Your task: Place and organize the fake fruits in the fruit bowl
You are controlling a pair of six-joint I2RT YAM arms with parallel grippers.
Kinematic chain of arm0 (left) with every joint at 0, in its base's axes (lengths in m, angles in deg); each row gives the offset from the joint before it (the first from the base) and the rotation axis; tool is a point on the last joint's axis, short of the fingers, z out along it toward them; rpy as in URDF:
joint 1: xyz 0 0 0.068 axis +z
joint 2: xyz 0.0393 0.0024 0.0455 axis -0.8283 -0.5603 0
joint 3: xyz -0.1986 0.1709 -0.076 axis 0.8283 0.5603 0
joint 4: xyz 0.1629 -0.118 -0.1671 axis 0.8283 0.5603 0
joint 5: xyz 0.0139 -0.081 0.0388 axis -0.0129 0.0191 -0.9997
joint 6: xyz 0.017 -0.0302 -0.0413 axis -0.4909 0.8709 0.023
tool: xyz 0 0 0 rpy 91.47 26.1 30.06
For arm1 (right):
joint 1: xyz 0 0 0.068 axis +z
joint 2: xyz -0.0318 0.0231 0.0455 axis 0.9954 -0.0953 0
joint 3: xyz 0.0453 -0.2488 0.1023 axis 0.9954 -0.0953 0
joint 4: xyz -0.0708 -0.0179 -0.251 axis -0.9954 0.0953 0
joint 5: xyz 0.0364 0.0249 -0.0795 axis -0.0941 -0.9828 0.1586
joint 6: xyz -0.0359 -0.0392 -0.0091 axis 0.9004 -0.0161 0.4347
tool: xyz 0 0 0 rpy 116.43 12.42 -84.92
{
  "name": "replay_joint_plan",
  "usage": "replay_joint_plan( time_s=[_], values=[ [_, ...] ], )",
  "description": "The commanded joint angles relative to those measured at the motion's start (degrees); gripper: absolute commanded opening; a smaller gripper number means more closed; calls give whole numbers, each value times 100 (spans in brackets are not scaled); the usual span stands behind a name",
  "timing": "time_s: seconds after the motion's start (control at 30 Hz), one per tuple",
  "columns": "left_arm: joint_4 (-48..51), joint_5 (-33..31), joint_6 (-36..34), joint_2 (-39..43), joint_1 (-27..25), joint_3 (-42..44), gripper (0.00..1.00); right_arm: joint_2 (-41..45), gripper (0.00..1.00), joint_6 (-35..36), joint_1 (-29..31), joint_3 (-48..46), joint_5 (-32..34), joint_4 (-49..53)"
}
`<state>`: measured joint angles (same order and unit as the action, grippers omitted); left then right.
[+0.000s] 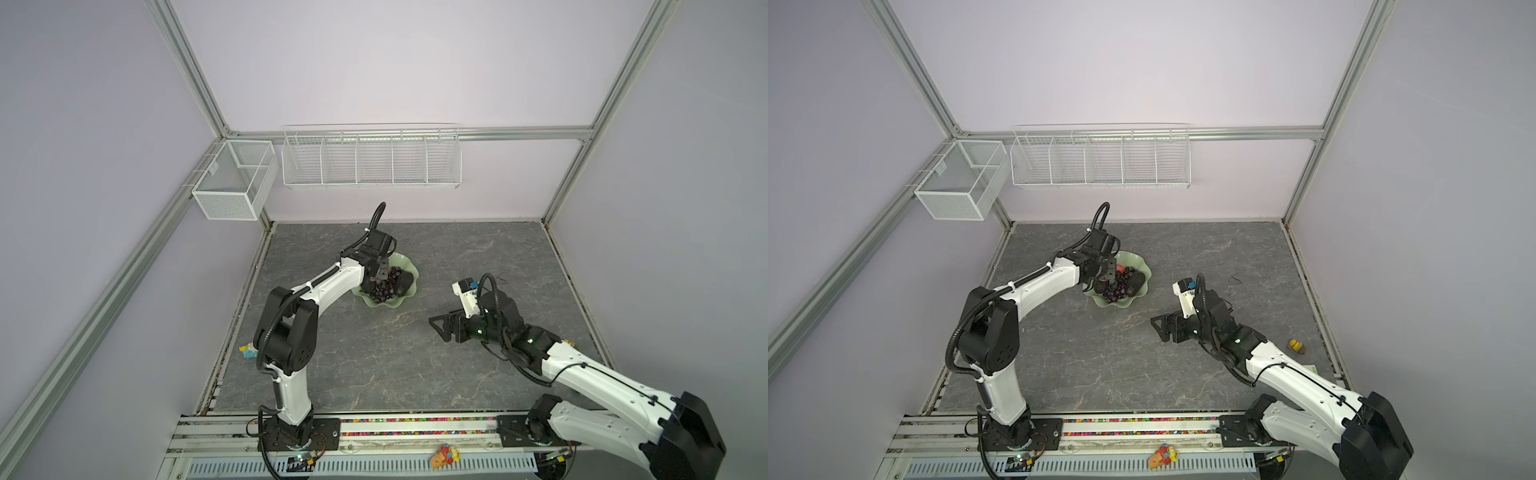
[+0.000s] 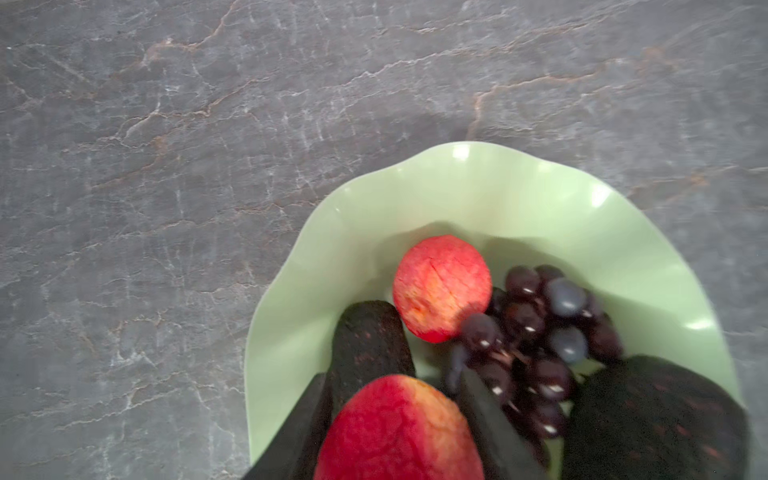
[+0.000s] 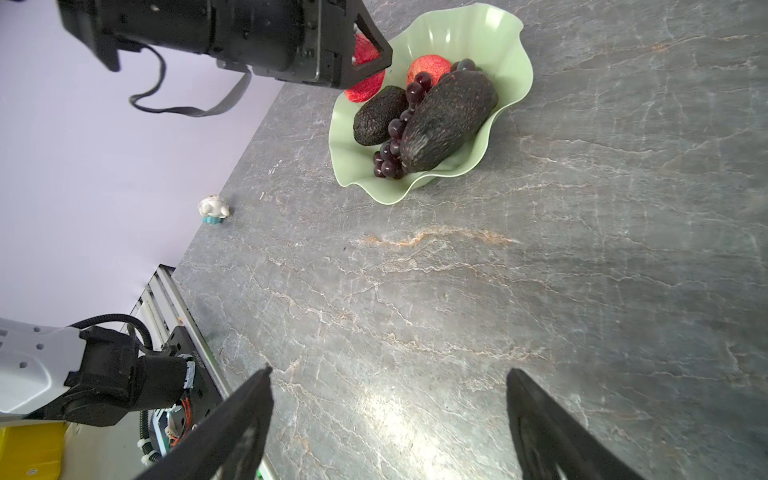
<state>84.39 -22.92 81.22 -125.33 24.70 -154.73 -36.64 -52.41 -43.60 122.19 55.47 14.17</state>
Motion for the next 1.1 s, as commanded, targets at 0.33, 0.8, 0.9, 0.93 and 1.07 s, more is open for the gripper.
replay_joint_plan(
  time_s=[0.33, 0.8, 0.9, 0.93, 1.07],
  values=[
    [-325, -499, -253, -675, 169, -626, 40, 176, 89, 138, 34, 49, 172, 91],
    [-340, -486, -277, -633, 222, -664, 63, 410, 89, 168, 31, 32, 258, 270],
    [-349, -442, -276, -458, 221, -565, 64, 441, 89, 173, 33, 31, 260, 273],
    [-371, -424, -274, -362, 222, -505, 64, 451, 89, 173, 35, 29, 258, 273],
    [-812, -282, -212, 416, 222, 108, 64, 487, 89, 177, -78, 3, 158, 260]
  ],
)
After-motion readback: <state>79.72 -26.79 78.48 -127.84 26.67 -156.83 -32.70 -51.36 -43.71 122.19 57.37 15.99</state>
